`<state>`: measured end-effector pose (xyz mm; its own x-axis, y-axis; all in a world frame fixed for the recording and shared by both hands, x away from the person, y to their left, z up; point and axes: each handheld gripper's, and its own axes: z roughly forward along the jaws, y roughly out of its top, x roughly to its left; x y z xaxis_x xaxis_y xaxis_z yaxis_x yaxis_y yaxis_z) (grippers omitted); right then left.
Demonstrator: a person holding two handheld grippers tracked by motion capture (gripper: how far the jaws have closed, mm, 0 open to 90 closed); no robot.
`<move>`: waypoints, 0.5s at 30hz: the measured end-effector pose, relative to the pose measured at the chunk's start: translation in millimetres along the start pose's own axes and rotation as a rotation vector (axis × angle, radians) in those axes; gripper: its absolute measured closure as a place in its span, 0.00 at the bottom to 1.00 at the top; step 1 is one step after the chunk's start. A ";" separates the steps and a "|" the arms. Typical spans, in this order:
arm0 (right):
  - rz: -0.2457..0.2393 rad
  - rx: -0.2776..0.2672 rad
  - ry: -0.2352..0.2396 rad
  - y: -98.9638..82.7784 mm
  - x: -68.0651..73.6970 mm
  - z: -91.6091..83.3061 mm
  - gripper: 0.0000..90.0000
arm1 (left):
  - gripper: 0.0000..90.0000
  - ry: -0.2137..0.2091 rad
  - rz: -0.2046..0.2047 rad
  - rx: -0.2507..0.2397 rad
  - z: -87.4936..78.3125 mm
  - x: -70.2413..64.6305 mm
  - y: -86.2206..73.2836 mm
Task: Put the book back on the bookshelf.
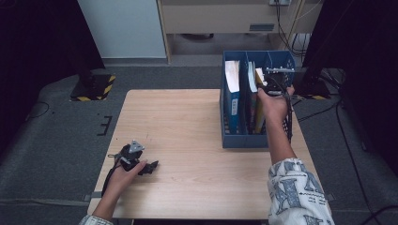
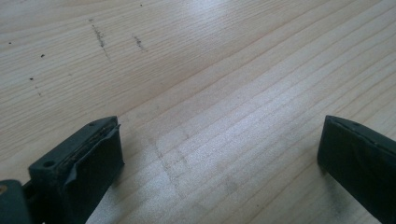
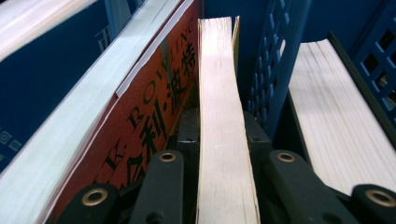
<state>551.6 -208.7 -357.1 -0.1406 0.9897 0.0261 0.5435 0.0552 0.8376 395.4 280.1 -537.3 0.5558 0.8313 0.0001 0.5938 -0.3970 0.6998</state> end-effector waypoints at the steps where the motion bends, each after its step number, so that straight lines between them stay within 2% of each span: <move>1: 0.000 0.001 0.000 -0.4 0.2 1.4 0.83 | 0.00 0.000 0.000 0.000 0.0 0.0 0.0; 15: 0.005 0.013 0.025 -4.7 -1.5 5.2 0.82 | 0.00 -0.004 0.003 0.000 0.0 0.4 0.0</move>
<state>553.6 -209.7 -363.9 -0.1582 0.9864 0.0436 0.5552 0.0524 0.8301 395.6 280.4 -537.3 0.5594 0.8289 -0.0006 0.5924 -0.3993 0.6997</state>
